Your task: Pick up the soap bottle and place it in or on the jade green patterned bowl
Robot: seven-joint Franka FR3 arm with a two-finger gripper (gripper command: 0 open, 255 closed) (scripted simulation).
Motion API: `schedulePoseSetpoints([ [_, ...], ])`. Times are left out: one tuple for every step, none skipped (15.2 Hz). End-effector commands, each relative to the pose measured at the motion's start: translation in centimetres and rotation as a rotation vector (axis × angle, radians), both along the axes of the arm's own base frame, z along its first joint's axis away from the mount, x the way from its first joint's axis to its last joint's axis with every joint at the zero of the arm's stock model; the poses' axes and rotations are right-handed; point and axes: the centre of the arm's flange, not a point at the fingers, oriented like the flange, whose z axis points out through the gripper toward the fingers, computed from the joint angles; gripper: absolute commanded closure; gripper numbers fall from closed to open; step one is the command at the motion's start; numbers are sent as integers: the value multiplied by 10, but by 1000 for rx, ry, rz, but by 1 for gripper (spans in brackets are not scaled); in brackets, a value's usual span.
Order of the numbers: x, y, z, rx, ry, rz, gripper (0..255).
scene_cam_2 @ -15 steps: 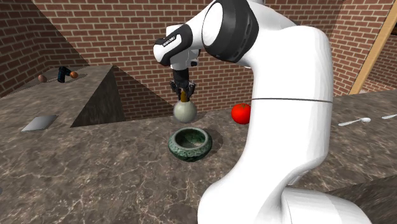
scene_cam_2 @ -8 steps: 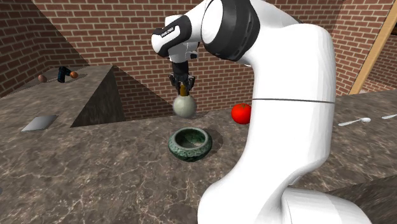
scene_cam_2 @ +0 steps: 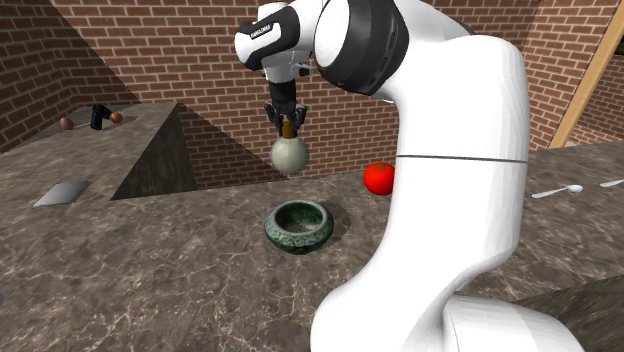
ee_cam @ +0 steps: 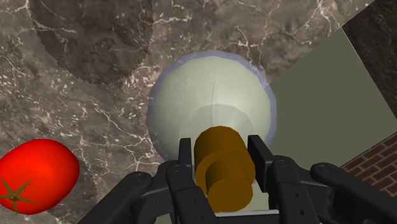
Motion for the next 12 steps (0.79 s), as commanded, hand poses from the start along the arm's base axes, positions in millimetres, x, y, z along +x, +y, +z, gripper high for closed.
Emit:
schedulePoseSetpoints([
  [-1, -1, 10, 0, 0, 0, 255],
  [-1, -1, 16, 0, 0, 0, 255],
  [-1, -1, 21, 0, 0, 0, 255],
  [-1, -1, 26, 0, 0, 0, 255],
  [-1, -1, 32, 0, 0, 0, 255],
  [-1, -1, 37, 0, 0, 0, 255],
  [-1, -1, 42, 0, 0, 0, 255],
  [-1, -1, 47, 0, 0, 0, 255],
  [-1, -1, 53, 0, 0, 0, 255],
  [-1, -1, 58, 0, 0, 0, 255],
  [-1, -1, 63, 0, 0, 0, 255],
  [-1, -1, 69, 0, 0, 0, 255],
])
